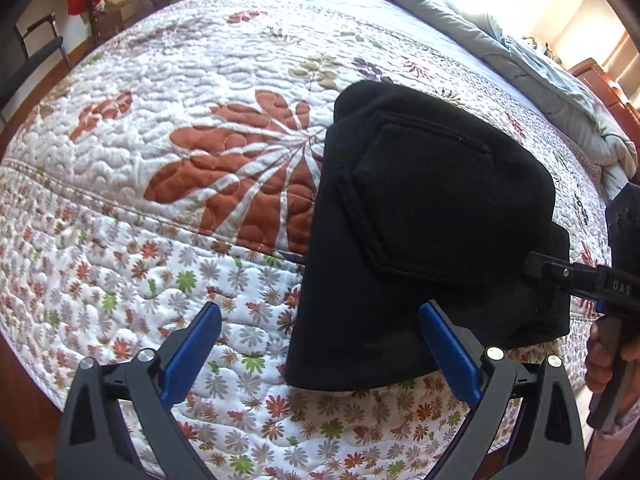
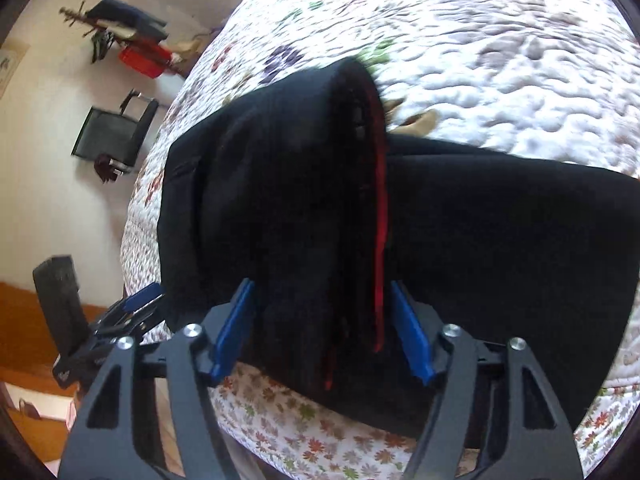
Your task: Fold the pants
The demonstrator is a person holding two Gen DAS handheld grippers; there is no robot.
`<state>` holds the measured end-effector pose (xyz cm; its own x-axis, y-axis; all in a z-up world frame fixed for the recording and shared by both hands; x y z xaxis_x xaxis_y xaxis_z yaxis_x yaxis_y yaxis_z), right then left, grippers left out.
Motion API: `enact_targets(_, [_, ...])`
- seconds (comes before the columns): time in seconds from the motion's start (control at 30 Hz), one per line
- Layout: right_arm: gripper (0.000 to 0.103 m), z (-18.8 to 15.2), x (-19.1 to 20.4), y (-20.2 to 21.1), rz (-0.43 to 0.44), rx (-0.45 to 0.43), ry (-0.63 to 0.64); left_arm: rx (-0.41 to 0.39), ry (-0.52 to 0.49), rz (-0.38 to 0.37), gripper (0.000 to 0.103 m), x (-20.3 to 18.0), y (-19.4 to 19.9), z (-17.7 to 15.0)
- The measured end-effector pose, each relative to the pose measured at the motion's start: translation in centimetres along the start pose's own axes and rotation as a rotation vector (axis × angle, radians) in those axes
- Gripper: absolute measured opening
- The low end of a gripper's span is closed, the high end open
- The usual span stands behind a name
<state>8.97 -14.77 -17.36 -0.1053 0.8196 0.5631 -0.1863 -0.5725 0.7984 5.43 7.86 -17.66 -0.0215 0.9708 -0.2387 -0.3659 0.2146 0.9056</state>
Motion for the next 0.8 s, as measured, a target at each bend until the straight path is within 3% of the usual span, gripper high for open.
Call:
enact_targets(0.17, [0.028, 0.2, 0.2, -0.7, 0.032, -0.015, 0.002, 0.017, 0.011, -0.011, 0.099, -0.1, -0.5, -0.6])
enact_targets(0.23, [0.022, 0.1, 0.3, -0.3, 0.063, -0.027, 0.002, 0.016, 0.016, -0.011, 0.099, 0.0, -0.3, -0.7])
enact_targets(0.57, [0.017, 0.2, 3.2, 6.6, 0.158, -0.149, 0.066, -0.016, 0.051, -0.027, 0.099, 0.8, 2.7, -1.2])
enact_targets(0.8, [0.017, -0.1, 1.7, 11.8, 0.15, -0.218, 0.074, -0.014, 0.008, -0.043, 0.099, -1.8, 3.4, -1.1])
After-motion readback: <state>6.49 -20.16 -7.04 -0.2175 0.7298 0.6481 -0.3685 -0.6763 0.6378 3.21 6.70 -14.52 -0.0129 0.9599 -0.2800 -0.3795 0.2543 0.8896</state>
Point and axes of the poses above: each gripper's, at about its wrist camera, not at the fingertips, and y roughly against the way its jaws point, x to its left, z to its top, the point moved 8 cm from there along -y, roughly the way its jaws point, and after that the axes turned 2 degrees about y, right-handed, at the moved point
